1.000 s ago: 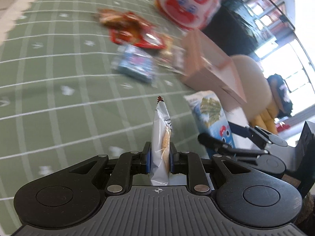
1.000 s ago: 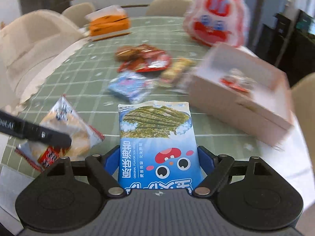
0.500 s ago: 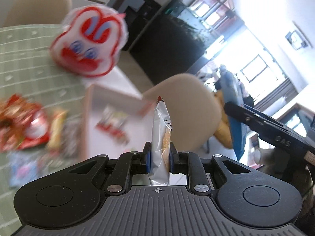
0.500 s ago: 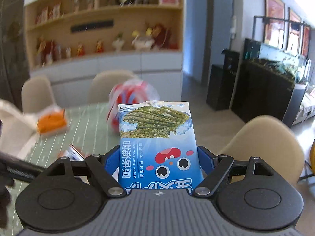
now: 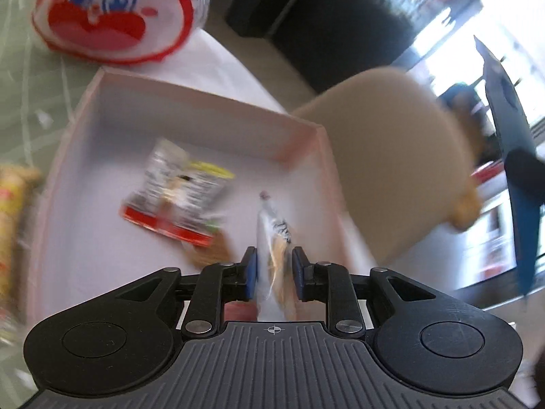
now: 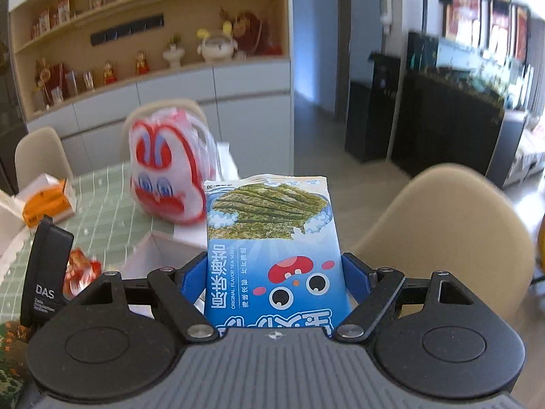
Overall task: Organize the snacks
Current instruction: 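Lift the rice-cracker packet and blue seaweed bag over the pink box with both grippers, then open both grippers to drop the two packets into the pink box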
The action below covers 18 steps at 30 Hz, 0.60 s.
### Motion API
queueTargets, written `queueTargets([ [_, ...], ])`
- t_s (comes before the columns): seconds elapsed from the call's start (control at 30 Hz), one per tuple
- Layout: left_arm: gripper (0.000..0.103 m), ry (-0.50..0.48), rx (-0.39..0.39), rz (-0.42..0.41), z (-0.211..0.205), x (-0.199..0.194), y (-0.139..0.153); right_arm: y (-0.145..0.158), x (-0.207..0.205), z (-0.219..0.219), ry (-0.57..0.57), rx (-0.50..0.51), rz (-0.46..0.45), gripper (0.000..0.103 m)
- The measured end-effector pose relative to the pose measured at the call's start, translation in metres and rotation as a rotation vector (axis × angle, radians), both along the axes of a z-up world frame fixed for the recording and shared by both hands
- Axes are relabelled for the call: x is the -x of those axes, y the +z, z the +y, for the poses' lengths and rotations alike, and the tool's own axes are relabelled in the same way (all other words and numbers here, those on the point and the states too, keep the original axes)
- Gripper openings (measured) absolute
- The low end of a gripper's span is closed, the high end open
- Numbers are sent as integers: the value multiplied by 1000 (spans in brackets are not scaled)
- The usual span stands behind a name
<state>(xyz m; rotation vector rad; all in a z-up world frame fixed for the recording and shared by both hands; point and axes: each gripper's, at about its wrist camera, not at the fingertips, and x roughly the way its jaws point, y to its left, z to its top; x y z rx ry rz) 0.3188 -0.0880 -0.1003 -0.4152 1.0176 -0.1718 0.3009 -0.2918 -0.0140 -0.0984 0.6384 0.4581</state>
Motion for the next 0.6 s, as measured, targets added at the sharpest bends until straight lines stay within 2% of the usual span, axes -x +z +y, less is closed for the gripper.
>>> queueTargets([
  [0.03,26,2,-9,-17,1,2,2,-6,0,1,6,-3,20,81],
  [0.13,26,59,38,-97,18,19,18,-16,-10,11,31,-25,73,81],
  [0.27,26,140,35,-174,44,48,38,-31,-25,46,55,-62,163,81],
  [0.33,26,175,28,-179,56,67,42,-43,-32,65,50,-80,234,82],
  [0.43,26,227,26,-175,75,94,41,-71,-45,90,-24,-67,359,83],
  [0.6,26,311,32,-156,114,136,33,-97,-41,105,-103,-10,383,84],
])
